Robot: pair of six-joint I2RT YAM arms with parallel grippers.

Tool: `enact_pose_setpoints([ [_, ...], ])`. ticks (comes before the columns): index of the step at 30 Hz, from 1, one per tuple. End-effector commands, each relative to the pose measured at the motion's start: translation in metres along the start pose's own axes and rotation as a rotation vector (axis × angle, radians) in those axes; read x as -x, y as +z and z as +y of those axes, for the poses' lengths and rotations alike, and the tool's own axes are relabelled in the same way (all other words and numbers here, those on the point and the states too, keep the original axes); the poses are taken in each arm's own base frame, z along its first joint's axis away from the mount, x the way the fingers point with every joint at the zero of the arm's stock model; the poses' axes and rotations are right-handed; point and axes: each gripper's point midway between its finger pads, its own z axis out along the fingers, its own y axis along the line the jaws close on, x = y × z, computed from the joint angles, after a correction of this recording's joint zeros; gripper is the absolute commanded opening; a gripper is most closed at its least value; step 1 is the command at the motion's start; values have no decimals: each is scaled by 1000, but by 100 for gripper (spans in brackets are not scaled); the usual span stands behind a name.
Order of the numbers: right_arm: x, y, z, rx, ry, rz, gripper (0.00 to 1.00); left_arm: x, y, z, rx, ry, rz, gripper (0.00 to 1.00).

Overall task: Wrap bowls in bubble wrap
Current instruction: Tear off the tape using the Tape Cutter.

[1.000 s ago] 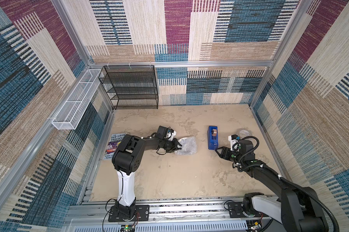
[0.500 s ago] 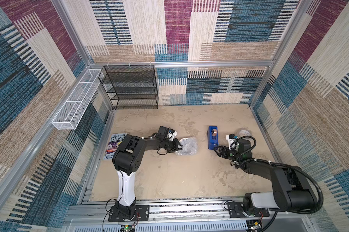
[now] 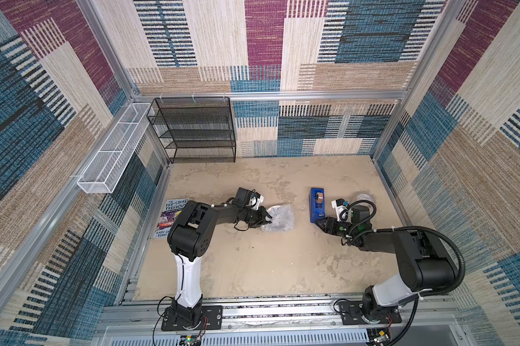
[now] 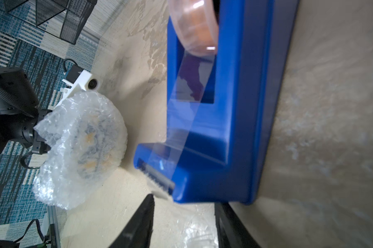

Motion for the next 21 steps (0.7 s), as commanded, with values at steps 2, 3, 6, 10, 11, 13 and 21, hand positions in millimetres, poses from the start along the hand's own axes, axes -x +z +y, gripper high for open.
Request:
enact_pose_setpoints([
  [2, 5, 2, 7, 49, -23, 0, 39, -15, 1, 31, 134, -77, 26, 0],
  [3, 4, 1, 6, 52, -21, 0, 38, -15, 0, 31, 134, -75, 25, 0],
  [6, 4, -2, 6, 56, -11, -6, 36, -15, 0, 31, 137, -75, 26, 0],
  [10, 3, -5, 6, 59, -7, -16, 36, -15, 0, 31, 137, -77, 28, 0],
  [11, 3, -6, 6, 60, -7, -18, 35, -15, 1, 31, 138, -76, 28, 0],
  [13, 2, -6, 7, 64, -7, -17, 34, -15, 1, 31, 138, -76, 30, 0],
  [21, -2, -7, 10, 85, -1, -6, 31, -15, 0, 31, 139, -76, 29, 0],
])
